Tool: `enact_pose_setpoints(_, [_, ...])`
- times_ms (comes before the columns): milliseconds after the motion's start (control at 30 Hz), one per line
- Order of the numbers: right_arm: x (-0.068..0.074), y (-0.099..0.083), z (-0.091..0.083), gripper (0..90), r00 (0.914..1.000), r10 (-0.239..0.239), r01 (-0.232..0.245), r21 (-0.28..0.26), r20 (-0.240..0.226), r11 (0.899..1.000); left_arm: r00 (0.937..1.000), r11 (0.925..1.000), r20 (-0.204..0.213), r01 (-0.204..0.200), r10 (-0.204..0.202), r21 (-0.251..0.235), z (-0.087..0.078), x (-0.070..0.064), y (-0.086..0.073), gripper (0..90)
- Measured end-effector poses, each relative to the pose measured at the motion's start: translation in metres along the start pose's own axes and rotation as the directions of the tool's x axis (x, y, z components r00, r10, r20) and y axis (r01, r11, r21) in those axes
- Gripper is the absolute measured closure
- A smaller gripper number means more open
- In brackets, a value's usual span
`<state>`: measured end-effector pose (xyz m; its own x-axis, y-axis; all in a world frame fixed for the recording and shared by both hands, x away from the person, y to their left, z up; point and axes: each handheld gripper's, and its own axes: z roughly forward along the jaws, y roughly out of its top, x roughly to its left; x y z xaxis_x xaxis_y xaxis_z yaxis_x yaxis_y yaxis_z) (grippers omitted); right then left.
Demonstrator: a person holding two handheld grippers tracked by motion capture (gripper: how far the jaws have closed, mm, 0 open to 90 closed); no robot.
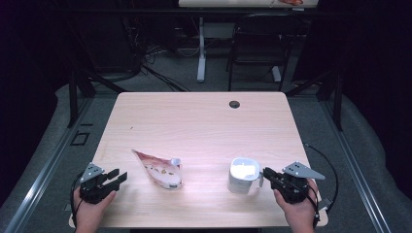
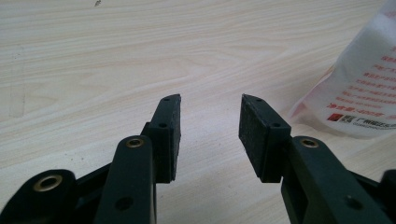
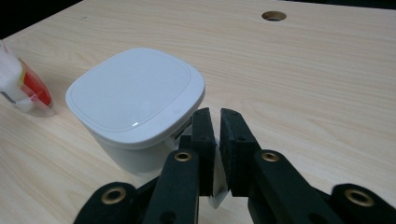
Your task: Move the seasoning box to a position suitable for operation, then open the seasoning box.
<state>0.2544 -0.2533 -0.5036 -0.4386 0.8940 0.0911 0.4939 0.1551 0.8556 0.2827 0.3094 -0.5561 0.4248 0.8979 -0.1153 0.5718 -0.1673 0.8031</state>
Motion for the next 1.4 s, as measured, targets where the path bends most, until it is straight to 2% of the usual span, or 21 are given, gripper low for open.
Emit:
enact_pose_setpoints(67, [0.001, 0.004, 0.0, 90.0, 1.0, -0.005, 0.005, 0.0, -0.004, 1.0, 1.0, 1.0, -0.005, -0.006, 0.006, 0.004, 0.0, -0.001, 0.0, 59.2])
enact_pose_setpoints(333, [0.009, 0.014, 0.003, 90.0, 0.9992, -0.04, 0.039, -0.01, -0.008, 0.999, 0.9999, 0.9998, -0.011, -0.001, 0.001, 0.02, 0.001, 0.0, 0.0, 58.8])
enact_pose_setpoints(467, [0.012, 0.018, 0.001, 90.0, 0.9987, -0.05, 0.049, -0.02, -0.013, 0.999, 0.9998, 0.9999, -0.016, 0.009, -0.009, 0.01, 0.002, -0.001, 0.0, 58.7])
enact_pose_setpoints(567, [0.012, 0.017, 0.001, 90.0, 0.9986, -0.05, 0.05, -0.021, -0.015, 0.999, 0.9999, 0.9997, -0.016, 0.002, -0.002, 0.022, 0.002, -0.002, 0.001, 58.7])
enact_pose_setpoints(700, [0.013, 0.017, 0.0, 90.0, 0.9985, -0.05, 0.049, -0.028, -0.022, 0.998, 0.9999, 0.9999, -0.017, -0.002, 0.002, 0.015, 0.004, -0.005, 0.001, 58.7])
enact_pose_setpoints(833, [0.013, 0.016, 0.002, 90.0, 0.9979, -0.062, 0.061, -0.011, -0.019, 0.998, 0.9998, 0.9997, -0.02, -0.008, 0.009, 0.023, 0.005, -0.005, 0.001, 58.5])
enact_pose_setpoints(1067, [0.012, 0.014, 0.004, 90.0, 0.9986, -0.052, 0.052, 0.003, -0.009, 0.999, 0.9996, 0.9999, -0.026, 0.001, -0.001, 0.013, 0.004, -0.003, 0.001, 58.3])
enact_pose_setpoints(1233, [0.012, 0.014, 0.003, 90.0, 0.9988, -0.046, 0.046, -0.012, -0.017, 0.999, 0.9997, 0.9999, -0.025, 0.003, -0.002, 0.011, 0.004, -0.003, 0.001, 58.3])
enact_pose_setpoints(1400, [0.016, 0.017, 0.002, 90.0, 0.9976, -0.063, 0.063, -0.015, -0.029, 0.998, 0.9997, 0.9997, -0.023, -0.008, 0.008, 0.025, 0.004, -0.004, 0.001, 58.3])
